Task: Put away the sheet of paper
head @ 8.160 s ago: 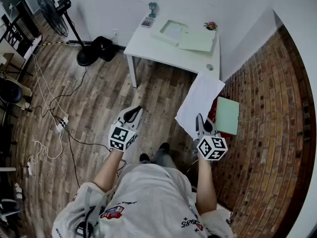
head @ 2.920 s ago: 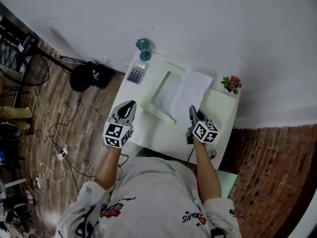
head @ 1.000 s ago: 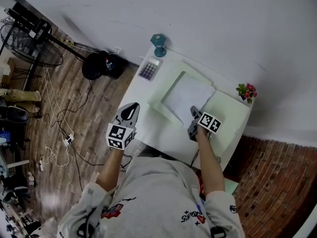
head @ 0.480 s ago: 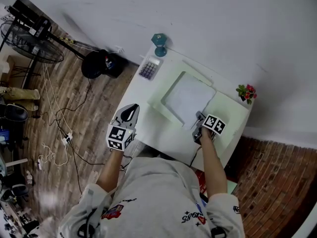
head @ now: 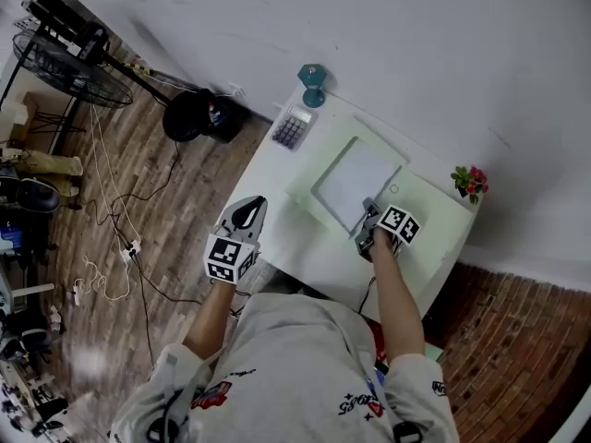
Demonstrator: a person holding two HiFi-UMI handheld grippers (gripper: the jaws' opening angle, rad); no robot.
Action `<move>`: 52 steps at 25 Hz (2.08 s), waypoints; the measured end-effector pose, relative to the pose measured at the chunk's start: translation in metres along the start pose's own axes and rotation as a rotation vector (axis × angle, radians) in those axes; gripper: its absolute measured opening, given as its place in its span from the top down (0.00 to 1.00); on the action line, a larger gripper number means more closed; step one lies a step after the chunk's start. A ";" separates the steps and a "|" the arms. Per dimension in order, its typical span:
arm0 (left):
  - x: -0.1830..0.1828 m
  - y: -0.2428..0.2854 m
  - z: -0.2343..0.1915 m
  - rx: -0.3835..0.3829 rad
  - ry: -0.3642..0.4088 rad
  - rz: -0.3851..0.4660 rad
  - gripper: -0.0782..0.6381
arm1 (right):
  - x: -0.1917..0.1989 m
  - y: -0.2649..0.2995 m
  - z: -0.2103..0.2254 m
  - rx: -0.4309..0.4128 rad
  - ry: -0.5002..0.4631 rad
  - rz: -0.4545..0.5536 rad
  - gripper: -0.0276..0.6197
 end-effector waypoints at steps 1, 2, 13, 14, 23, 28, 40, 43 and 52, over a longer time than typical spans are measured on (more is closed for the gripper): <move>0.001 -0.001 -0.001 -0.003 -0.001 -0.001 0.85 | 0.001 0.003 -0.002 -0.005 0.006 -0.003 0.95; 0.001 -0.002 -0.001 -0.006 -0.003 -0.001 0.85 | 0.002 0.006 -0.003 -0.008 0.007 -0.007 0.96; 0.002 -0.004 0.000 0.003 0.004 -0.002 0.85 | 0.007 0.006 0.000 0.066 -0.118 -0.015 0.79; 0.001 -0.002 0.002 0.010 0.006 -0.001 0.85 | 0.006 0.002 0.001 0.081 -0.132 -0.009 0.77; -0.022 0.034 0.018 0.119 0.054 0.030 0.85 | -0.013 -0.063 0.003 0.059 -0.236 0.149 0.92; -0.040 0.058 0.031 0.190 0.087 0.049 0.85 | -0.018 -0.102 0.001 0.083 -0.335 0.244 0.95; -0.075 0.100 0.070 0.339 0.162 0.075 0.85 | -0.037 -0.204 -0.045 0.103 -0.677 0.622 0.95; -0.083 0.108 0.077 0.365 0.180 0.096 0.85 | -0.042 -0.232 -0.066 0.085 -0.729 0.706 0.95; -0.112 0.119 0.091 0.406 0.213 0.166 0.85 | -0.053 -0.310 -0.117 0.035 -0.821 0.953 0.95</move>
Point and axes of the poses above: the fingertips, and each gripper's own axes: y forward along the fingers, z to its right, x out of its underside, the point moved 5 cm from there along -y, backward along the fingers, and after that the axes turned 12 degrees about x, right-handed, at the moved point
